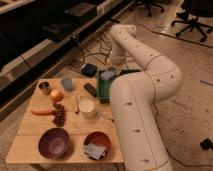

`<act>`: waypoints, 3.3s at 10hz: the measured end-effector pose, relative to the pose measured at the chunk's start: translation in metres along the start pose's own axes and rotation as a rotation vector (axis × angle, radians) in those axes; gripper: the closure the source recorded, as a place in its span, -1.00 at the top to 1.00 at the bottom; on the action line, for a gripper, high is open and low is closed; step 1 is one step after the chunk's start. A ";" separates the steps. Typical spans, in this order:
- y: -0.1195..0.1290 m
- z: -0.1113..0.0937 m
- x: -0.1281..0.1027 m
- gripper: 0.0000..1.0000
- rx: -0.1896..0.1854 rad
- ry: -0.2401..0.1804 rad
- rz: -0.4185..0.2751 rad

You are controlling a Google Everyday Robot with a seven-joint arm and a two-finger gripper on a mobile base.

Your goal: Place sponge in plastic cup

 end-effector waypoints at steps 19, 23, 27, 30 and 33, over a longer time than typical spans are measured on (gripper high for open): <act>0.000 0.000 -0.001 -1.00 -0.001 -0.001 0.000; 0.043 0.000 0.037 -1.00 -0.095 -0.021 -0.094; 0.062 -0.010 0.091 -1.00 -0.166 -0.033 -0.113; 0.062 -0.014 0.090 -1.00 -0.173 -0.037 -0.111; 0.063 -0.013 0.091 -1.00 -0.172 -0.036 -0.112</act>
